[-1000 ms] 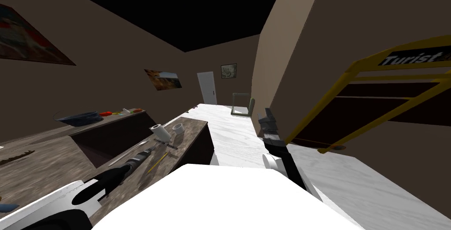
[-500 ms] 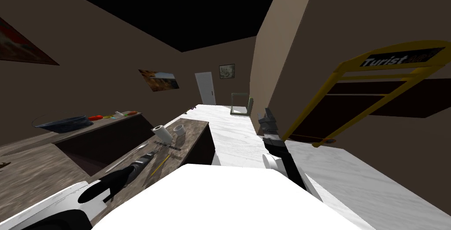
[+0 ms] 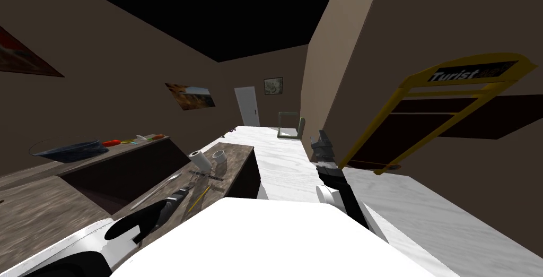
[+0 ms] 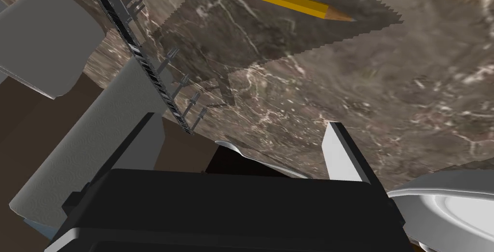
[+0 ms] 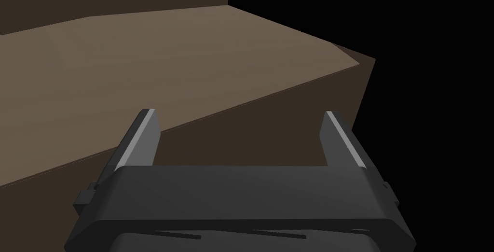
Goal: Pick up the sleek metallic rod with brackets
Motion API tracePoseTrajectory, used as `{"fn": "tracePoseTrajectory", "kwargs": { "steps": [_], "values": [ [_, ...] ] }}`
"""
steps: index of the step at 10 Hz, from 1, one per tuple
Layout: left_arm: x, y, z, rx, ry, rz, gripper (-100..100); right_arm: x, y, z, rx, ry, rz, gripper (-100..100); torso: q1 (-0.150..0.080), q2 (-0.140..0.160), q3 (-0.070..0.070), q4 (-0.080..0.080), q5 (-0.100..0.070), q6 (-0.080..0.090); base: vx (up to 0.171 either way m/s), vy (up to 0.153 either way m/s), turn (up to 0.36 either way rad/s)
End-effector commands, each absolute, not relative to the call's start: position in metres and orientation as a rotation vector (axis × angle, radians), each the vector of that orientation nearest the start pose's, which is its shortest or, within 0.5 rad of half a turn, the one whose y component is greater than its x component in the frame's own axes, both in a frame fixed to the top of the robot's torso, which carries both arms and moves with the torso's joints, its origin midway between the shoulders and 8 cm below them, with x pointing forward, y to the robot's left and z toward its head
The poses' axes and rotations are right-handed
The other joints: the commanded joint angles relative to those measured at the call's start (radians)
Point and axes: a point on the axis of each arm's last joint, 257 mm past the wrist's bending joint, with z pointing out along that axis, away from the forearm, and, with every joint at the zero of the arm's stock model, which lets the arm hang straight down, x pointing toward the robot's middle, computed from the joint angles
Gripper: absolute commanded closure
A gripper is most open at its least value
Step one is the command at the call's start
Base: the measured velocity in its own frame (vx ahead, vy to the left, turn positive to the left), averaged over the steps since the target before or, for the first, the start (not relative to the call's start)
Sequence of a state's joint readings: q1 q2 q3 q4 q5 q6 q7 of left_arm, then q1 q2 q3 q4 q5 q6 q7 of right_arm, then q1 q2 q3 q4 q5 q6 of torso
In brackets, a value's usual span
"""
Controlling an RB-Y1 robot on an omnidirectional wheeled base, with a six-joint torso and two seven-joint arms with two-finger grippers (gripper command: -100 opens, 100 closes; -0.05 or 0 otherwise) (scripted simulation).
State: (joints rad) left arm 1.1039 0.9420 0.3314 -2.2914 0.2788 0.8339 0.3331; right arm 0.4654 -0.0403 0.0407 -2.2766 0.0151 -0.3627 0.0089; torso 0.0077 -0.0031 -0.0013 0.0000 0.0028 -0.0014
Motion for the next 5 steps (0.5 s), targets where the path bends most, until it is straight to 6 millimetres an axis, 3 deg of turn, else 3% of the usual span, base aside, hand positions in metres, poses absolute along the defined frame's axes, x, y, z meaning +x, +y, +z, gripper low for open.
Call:
{"fn": "tracePoseTrajectory", "kwargs": {
  "steps": [1,3,4,5],
  "values": [
    [0.155,0.536,-0.3002,-1.701,1.832,0.041,-100,0.3717,-0.26,0.0062,0.708,0.736,1.309,0,0.0,0.0,0.0,0.0,0.0,0.0,-0.011,0.085,-0.007],
    [0.155,0.5342,-0.3014,-1.704,1.833,0.037,-100,0.3716,-0.26,0.0062,0.708,0.736,1.309,0,0.001,0.0,0.0,0.0,0.0,0.0,-0.01,0.066,-0.003],
    [0.1544,0.5339,-0.3016,-1.707,1.834,0.039,0,0.3717,-0.26,0.0062,0.708,0.736,1.309,0,-0.002,-0.001,0.0,0.0,0.0,0.0,-0.001,0.008,-0.001],
    [0.1539,0.5396,-0.3076,-1.711,1.825,0.041,-100,0.3716,-0.2599,0.0062,0.708,0.736,1.309,0,-0.004,-0.001,-0.001,0.0,-0.001,0.0,0.002,0.002,-0.043]
  ]
}}
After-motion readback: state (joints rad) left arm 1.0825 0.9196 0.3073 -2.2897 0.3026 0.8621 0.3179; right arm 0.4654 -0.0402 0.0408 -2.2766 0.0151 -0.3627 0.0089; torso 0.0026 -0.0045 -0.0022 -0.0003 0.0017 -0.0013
